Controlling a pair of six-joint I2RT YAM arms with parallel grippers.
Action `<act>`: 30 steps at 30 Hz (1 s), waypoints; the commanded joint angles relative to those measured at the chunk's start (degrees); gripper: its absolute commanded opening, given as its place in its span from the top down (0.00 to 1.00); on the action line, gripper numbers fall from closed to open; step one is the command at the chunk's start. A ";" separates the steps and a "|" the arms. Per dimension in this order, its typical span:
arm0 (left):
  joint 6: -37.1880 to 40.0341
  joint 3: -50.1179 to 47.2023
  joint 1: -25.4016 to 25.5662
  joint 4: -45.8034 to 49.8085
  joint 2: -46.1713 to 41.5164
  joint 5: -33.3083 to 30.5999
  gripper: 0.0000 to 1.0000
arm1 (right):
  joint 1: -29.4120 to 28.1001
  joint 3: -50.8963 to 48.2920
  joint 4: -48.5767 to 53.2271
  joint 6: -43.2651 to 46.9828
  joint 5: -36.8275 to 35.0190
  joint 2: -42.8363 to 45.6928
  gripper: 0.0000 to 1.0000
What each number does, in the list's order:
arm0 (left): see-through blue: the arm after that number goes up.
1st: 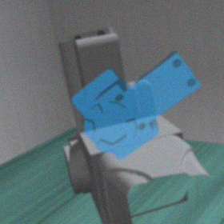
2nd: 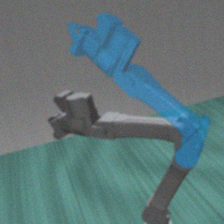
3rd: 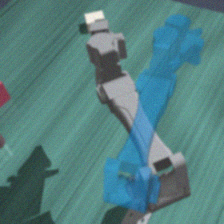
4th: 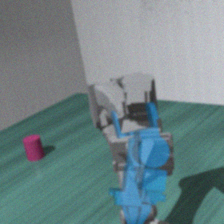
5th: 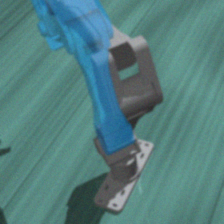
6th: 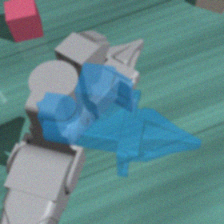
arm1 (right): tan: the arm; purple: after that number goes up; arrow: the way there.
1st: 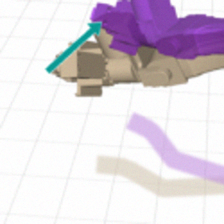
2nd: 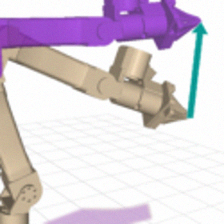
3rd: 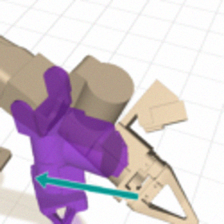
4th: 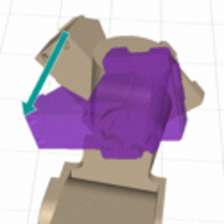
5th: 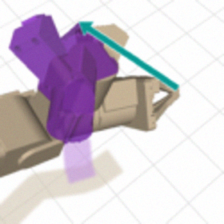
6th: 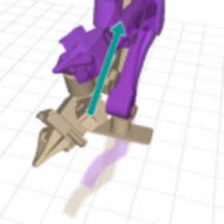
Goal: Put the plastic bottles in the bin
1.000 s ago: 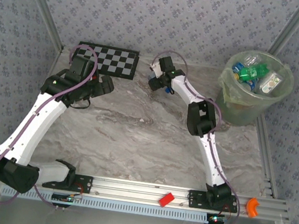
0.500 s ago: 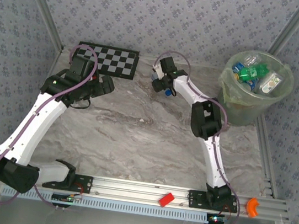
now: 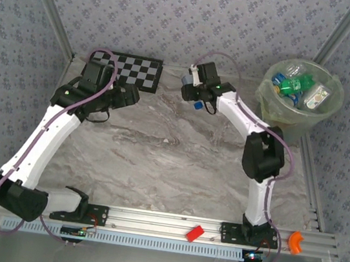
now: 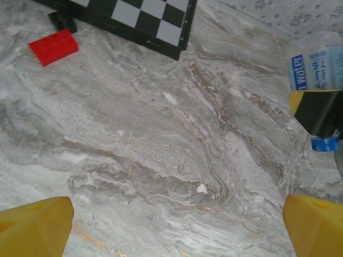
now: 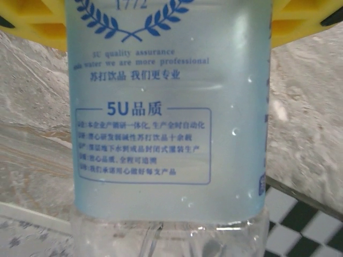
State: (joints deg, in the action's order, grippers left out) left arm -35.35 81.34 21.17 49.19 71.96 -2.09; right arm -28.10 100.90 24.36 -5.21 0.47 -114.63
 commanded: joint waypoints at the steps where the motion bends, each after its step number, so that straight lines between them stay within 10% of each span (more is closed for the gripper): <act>1: 3.60 2.86 0.62 -3.49 0.93 3.70 0.00 | 0.34 -3.26 -4.02 -6.30 -0.43 7.49 0.47; 30: 10.92 10.67 7.31 -14.76 8.44 16.81 0.00 | 15.31 -24.58 -7.83 -39.23 -18.22 48.41 0.52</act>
State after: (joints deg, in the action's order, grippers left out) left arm -25.91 89.56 27.97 35.79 80.07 13.28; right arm -14.52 77.17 17.32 -38.72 -14.24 -67.79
